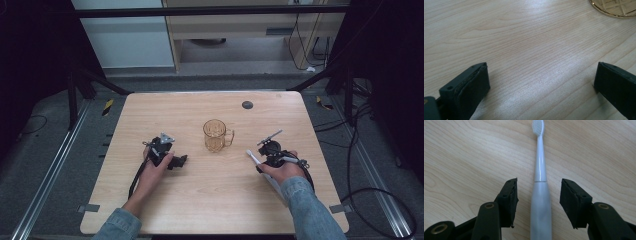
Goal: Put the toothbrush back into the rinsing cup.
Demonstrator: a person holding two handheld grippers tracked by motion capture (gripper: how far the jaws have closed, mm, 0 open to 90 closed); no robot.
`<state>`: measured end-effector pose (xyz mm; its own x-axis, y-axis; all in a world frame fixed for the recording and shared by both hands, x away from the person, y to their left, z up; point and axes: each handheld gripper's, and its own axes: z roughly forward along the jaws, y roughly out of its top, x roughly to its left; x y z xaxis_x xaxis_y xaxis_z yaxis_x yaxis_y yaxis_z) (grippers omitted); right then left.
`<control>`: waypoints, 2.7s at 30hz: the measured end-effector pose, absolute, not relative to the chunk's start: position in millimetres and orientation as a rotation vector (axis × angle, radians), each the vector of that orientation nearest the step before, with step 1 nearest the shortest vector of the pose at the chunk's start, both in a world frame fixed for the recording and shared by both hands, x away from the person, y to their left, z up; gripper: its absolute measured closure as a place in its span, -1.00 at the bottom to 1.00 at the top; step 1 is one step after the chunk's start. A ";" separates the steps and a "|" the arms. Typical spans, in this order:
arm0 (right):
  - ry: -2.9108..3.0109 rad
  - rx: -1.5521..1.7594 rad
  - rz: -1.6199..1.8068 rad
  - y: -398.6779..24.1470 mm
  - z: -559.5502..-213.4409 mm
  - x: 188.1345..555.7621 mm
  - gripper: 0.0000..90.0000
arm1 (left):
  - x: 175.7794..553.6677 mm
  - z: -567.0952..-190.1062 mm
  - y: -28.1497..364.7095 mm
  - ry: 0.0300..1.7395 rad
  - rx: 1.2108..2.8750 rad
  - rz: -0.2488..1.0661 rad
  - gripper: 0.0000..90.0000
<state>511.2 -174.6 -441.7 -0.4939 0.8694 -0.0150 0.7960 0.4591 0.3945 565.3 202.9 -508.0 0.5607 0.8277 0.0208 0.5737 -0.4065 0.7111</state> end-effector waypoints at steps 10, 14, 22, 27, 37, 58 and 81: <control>2.522 1.480 0.411 -177.9 -458.5 511.5 0.09 | 565.4 -508.1 202.9 1.118 2.130 0.493 -1.00; 2.527 1.487 0.388 -178.5 -461.8 512.8 0.14 | 565.5 -508.1 202.9 1.118 2.130 0.493 -1.00; 2.544 1.487 0.362 -177.1 -464.1 515.1 0.24 | 565.5 -508.1 202.9 1.118 2.130 0.493 -1.00; 2.548 1.494 0.344 -176.8 -465.6 515.9 0.30 | 565.6 -508.1 202.9 1.117 2.130 0.492 -1.00; 2.562 1.502 0.346 -178.4 -463.4 518.2 0.50 | 565.7 -508.0 203.0 1.116 2.131 0.493 -1.00; 2.476 1.519 0.508 -192.7 -393.0 526.7 0.50 | 565.8 -508.2 202.7 1.118 2.125 0.491 -1.00; 2.242 1.420 0.806 -184.1 -348.6 537.9 0.50 | 565.8 -508.2 203.1 1.113 2.129 0.490 -1.00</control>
